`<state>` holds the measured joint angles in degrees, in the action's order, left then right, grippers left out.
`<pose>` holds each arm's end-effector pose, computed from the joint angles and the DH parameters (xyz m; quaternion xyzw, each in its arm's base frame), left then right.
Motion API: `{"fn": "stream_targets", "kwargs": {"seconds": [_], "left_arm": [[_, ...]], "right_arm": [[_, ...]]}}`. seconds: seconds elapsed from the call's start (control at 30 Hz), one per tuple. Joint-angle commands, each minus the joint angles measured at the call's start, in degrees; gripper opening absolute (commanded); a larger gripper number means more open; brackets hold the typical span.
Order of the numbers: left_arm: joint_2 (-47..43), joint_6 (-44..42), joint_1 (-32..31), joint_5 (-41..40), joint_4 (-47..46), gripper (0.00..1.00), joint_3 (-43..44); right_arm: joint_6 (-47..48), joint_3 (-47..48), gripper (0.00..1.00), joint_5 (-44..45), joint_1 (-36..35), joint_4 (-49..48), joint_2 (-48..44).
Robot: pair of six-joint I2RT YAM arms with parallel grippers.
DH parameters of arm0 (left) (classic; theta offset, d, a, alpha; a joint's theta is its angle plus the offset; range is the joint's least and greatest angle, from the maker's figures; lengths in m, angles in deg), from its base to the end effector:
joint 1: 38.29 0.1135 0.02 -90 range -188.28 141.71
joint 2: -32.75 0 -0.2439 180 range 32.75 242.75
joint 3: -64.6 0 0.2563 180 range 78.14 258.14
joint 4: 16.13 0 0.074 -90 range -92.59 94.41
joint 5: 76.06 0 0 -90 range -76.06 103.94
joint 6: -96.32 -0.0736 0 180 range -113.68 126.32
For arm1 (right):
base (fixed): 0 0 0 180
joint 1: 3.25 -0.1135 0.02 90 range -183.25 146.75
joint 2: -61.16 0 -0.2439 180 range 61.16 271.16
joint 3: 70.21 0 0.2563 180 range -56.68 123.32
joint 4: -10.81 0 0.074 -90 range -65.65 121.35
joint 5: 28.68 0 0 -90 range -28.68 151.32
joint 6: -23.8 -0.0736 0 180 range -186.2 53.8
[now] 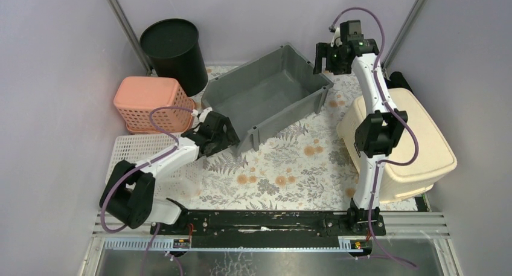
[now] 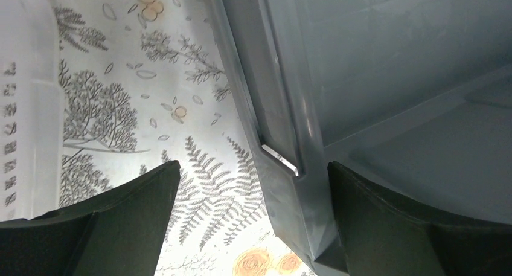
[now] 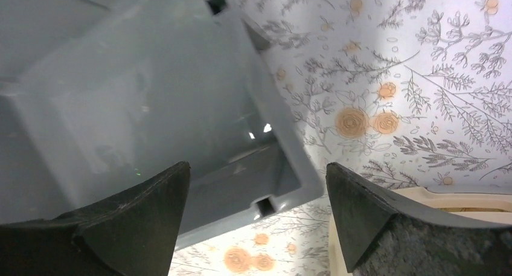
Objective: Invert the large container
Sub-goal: Move the container to the center of the board, then turn the container upside down at the center of the board.
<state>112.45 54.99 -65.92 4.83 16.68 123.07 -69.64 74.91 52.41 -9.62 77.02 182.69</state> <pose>0.2725 -0.1295 0.1419 -0.1972 0.9277 -0.1307 0.2886 0.4861 0.0657 0.3246 -0.0545 0.9119 0.1051 0.3930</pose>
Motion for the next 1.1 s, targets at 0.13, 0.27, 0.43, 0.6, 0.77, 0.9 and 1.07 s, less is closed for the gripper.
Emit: {"fn": "stream_targets", "kwargs": {"seconds": [0.13,0.27,0.43,0.6,0.77,0.9,1.07], "left_arm": [[-7.42,-0.70,-0.82,1.35,9.03,0.97,-4.95],[-8.78,-1.03,-0.82,2.50,10.61,0.98,-3.59],[-9.67,-2.13,-0.84,3.33,13.06,1.00,-0.17],[-9.57,-3.33,-0.84,3.58,14.33,1.00,2.33],[-8.73,-3.47,-0.84,5.23,13.95,1.00,3.61],[-8.10,-4.24,-0.84,5.55,13.90,1.00,4.74],[-7.40,-4.93,-0.79,6.01,14.04,1.00,5.81]], "right_arm": [[7.09,-5.75,0.87,-2.69,0.89,-6.62,0.38],[6.71,-5.19,0.83,-7.40,0.92,-7.29,1.85],[6.59,-5.87,0.79,-8.87,0.93,-7.26,3.49],[5.77,-8.20,0.76,-9.38,0.92,-8.38,3.80],[4.89,-9.55,0.71,-8.26,0.75,-9.22,4.25],[4.64,-10.02,0.61,-7.16,0.42,-9.15,5.03],[4.87,-10.03,0.48,-3.72,0.01,-7.90,6.01]]}}
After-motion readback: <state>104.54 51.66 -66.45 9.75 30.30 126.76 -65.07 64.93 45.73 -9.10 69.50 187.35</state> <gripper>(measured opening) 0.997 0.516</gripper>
